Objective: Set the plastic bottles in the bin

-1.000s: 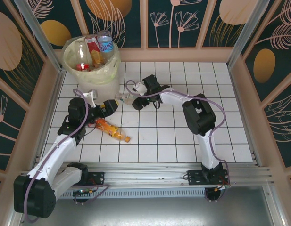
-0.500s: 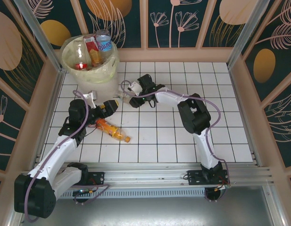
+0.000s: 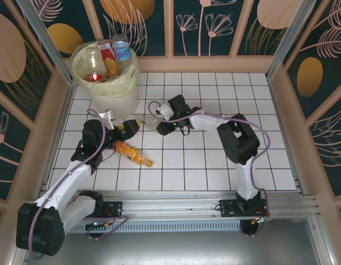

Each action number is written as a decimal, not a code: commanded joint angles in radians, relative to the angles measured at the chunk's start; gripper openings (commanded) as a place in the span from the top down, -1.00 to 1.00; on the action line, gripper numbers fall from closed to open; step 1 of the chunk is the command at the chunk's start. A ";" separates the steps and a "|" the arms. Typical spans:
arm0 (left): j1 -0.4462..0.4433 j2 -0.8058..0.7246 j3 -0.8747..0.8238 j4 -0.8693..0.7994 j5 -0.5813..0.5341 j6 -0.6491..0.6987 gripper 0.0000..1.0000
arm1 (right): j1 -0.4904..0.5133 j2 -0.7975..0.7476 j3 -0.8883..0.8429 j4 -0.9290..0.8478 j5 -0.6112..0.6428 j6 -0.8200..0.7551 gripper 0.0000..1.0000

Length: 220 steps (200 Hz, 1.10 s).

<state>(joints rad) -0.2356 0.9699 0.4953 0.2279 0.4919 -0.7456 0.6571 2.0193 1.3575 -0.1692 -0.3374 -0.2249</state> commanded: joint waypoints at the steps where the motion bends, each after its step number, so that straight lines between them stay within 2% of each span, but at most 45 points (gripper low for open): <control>1: -0.023 0.009 -0.035 0.138 0.027 -0.034 -0.97 | -0.036 -0.134 -0.102 0.114 -0.143 0.122 -0.06; 37: -0.056 0.054 -0.097 0.338 0.029 -0.115 -0.97 | -0.074 -0.277 -0.205 0.157 -0.187 0.282 -0.06; 54: -0.081 0.094 -0.108 0.429 0.029 -0.153 -0.97 | -0.082 -0.359 -0.263 0.198 -0.279 0.334 -0.06; 103: -0.118 0.197 -0.101 0.692 0.014 -0.291 -0.94 | -0.080 -0.511 -0.378 0.284 -0.437 0.422 -0.06; 178: -0.125 0.247 -0.044 0.746 0.025 -0.326 -0.79 | -0.064 -0.580 -0.439 0.294 -0.574 0.417 -0.07; 220: -0.128 0.246 -0.039 0.741 0.032 -0.330 -0.45 | -0.058 -0.586 -0.454 0.338 -0.602 0.439 -0.07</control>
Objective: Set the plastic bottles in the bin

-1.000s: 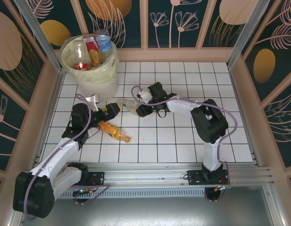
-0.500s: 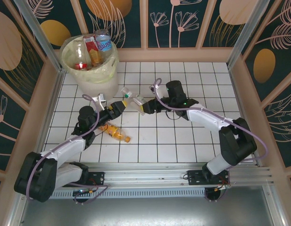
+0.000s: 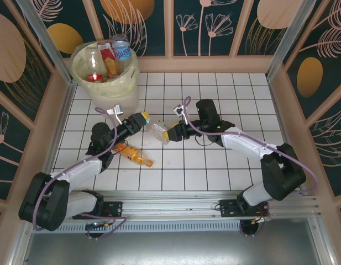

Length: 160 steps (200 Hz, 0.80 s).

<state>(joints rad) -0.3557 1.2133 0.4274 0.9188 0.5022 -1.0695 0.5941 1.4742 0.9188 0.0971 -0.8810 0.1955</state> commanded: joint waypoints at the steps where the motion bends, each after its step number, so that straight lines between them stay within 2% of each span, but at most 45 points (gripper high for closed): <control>1: -0.007 0.002 0.029 0.050 0.022 -0.006 -0.44 | 0.005 -0.040 -0.016 0.073 -0.058 0.020 -0.07; 58: -0.008 -0.039 0.044 -0.004 0.013 0.002 0.00 | 0.007 -0.033 -0.012 0.084 -0.024 0.039 -0.08; 102: -0.008 -0.063 0.063 -0.052 -0.011 0.015 0.12 | 0.013 -0.033 -0.004 0.079 -0.026 0.038 -0.13; 131: -0.008 -0.095 0.116 -0.168 -0.042 0.061 0.17 | 0.016 -0.051 -0.004 0.081 -0.016 0.041 -0.44; 160: -0.006 -0.136 0.269 -0.465 -0.131 0.213 0.20 | 0.014 -0.115 -0.019 0.062 0.048 0.032 -0.66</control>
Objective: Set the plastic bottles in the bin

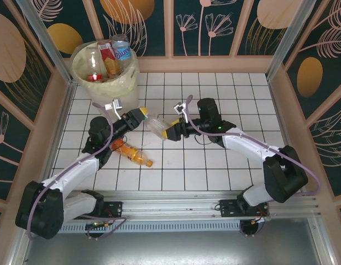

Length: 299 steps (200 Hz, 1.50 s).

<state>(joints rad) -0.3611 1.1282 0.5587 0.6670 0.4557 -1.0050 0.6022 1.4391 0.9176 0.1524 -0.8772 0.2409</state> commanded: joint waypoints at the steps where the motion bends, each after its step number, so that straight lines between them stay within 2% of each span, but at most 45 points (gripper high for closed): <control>1: 0.000 -0.051 0.145 -0.221 -0.088 0.155 0.20 | 0.005 -0.085 -0.019 0.004 0.049 -0.014 -0.68; 34: 0.029 -0.011 0.387 -0.461 -0.148 0.297 0.19 | -0.003 -0.181 -0.054 -0.005 0.103 -0.011 -0.83; 89: 0.159 0.145 0.861 -0.756 -0.238 0.519 0.17 | -0.005 -0.277 -0.095 -0.034 0.163 -0.015 -0.84; 117: 0.181 0.234 1.075 -0.877 -0.396 0.652 0.16 | -0.005 -0.295 -0.110 -0.039 0.182 -0.017 -0.84; 148: 0.190 0.312 1.206 -0.925 -0.568 0.776 0.15 | -0.005 -0.313 -0.125 -0.045 0.203 -0.018 -0.83; 173: 0.202 0.402 1.292 -0.965 -0.623 0.836 0.15 | -0.007 -0.322 -0.127 -0.050 0.204 -0.021 -0.83; 241: 0.206 0.570 1.357 -1.010 -0.615 0.858 0.13 | -0.010 -0.353 -0.136 -0.080 0.226 -0.025 -0.83; 299: 0.207 0.689 1.407 -1.097 -0.495 0.838 0.09 | -0.011 -0.351 -0.138 -0.085 0.232 -0.025 -0.83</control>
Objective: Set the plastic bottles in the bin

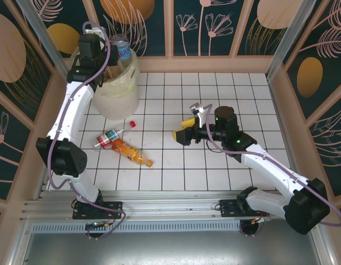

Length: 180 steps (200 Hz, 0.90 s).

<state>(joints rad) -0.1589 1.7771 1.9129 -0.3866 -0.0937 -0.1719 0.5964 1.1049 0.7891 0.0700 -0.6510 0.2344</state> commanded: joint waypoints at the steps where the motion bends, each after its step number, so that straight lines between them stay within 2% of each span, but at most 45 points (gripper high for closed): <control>1: 0.005 0.041 0.054 -0.045 0.056 0.005 0.09 | -0.006 -0.017 -0.009 -0.003 0.006 -0.018 -0.83; 35: 0.004 0.079 0.042 -0.055 0.094 -0.012 0.00 | -0.006 -0.013 -0.013 -0.002 0.009 -0.016 -0.83; 89: 0.004 0.066 0.043 -0.076 0.126 -0.028 -0.41 | -0.006 0.003 -0.025 0.012 0.005 -0.012 -0.83; 127: 0.006 0.002 0.046 -0.083 0.156 -0.046 -0.63 | -0.004 0.029 -0.033 0.030 0.001 -0.012 -0.82; 156: 0.005 -0.071 0.020 -0.091 0.168 -0.060 -0.96 | 0.016 0.061 -0.031 0.024 0.022 -0.031 -0.82; 180: 0.005 -0.170 -0.044 -0.084 0.164 -0.062 -0.97 | 0.051 0.094 -0.021 0.013 0.055 -0.058 -0.82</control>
<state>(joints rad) -0.1589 1.7298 1.9125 -0.4767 0.0540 -0.2222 0.6128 1.1709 0.7704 0.0708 -0.6315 0.2211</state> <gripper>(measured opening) 0.985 0.911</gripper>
